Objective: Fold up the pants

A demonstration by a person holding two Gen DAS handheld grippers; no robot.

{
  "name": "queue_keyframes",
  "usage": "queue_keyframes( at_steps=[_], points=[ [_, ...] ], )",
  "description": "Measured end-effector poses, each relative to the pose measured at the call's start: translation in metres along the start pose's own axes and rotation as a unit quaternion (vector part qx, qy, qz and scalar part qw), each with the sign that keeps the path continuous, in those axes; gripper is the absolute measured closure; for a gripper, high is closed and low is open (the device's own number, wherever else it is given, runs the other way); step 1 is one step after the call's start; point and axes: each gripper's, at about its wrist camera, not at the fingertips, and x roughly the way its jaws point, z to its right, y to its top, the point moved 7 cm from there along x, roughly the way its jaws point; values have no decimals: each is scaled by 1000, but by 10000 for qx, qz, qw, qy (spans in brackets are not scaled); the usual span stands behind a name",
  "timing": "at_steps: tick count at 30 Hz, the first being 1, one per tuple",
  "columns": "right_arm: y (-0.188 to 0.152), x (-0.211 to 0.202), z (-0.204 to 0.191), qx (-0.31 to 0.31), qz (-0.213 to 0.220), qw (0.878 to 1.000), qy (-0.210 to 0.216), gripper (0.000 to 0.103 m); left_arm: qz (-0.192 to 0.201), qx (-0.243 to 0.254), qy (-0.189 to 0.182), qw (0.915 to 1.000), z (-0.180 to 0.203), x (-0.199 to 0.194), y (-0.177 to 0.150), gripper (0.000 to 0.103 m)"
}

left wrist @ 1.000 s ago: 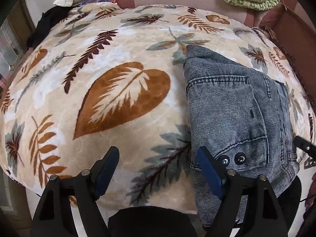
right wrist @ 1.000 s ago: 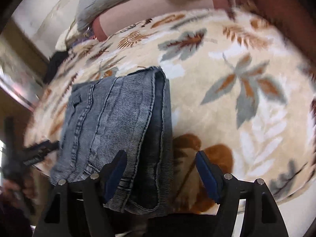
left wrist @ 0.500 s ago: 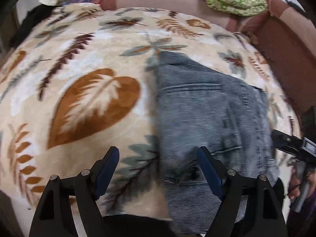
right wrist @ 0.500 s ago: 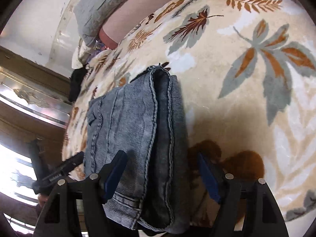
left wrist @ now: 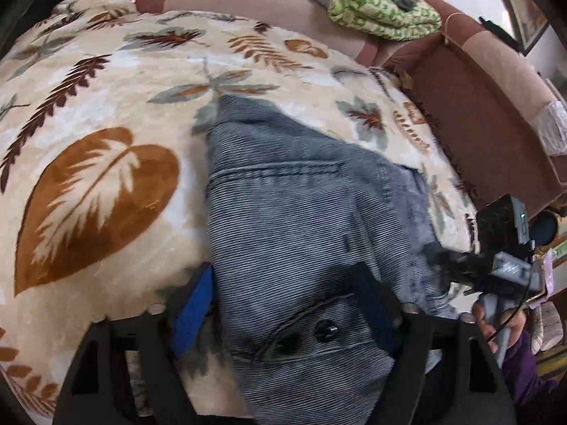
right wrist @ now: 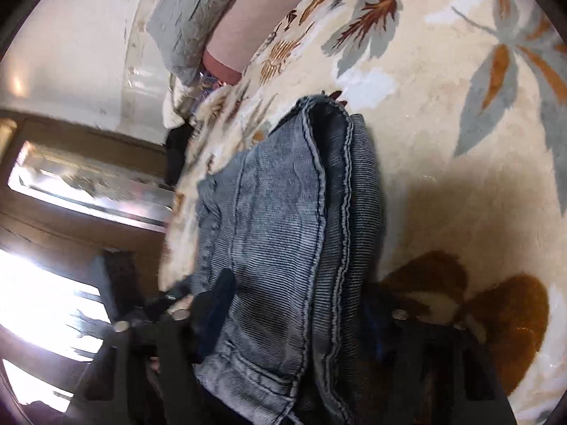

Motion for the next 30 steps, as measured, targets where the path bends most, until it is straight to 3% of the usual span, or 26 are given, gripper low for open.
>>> queue_keyframes(
  at_steps=[1, 3, 4, 5, 7, 11, 16, 22, 25, 26, 27, 28, 30],
  points=[
    [-1, 0, -6, -137, 27, 9999, -102, 58, 13, 38, 40, 10000, 2, -1, 1, 30],
    [-1, -1, -18, -467, 123, 9981, -379, 61, 10, 148, 125, 9998, 3, -2, 2, 41],
    [-1, -1, -24, -659, 155, 9959, -592, 62, 32, 194, 187, 9996, 3, -4, 3, 57],
    [-1, -2, -34, -919, 218, 9917, -870, 62, 54, 241, 247, 9994, 2, -6, 4, 66],
    [0, -5, -49, -1314, 347, 9844, -1120, 63, 123, 287, 217, 9993, 3, -13, 7, 70],
    [9, -12, -84, -2030, 648, 9674, -1364, 68, 269, 432, 272, 9983, 8, -23, 17, 71],
    [37, -4, -107, -2403, 849, 9559, -1458, 69, 604, 517, 454, 9958, 6, -41, 50, 71],
    [84, 28, -109, -2256, 928, 9603, -1357, 69, 874, 544, 1049, 9891, -16, -43, 108, 71],
    [104, 70, -87, -1897, 576, 9677, -1559, 66, 643, 418, 1511, 9855, -44, -19, 121, 71],
    [107, 77, -77, -1779, 533, 9677, -1703, 64, 549, 406, 1630, 9843, -51, -11, 121, 70],
    [107, 83, -66, -1665, 471, 9675, -1843, 55, 392, 368, 1828, 9817, -60, -1, 118, 67],
    [107, 88, -57, -1536, 409, 9694, -1869, 49, 210, 312, 2006, 9790, -69, 9, 112, 59],
    [104, 83, -51, -1310, 513, 9743, -1759, 43, 221, 269, 2066, 9778, -74, 13, 103, 57]
  ],
)
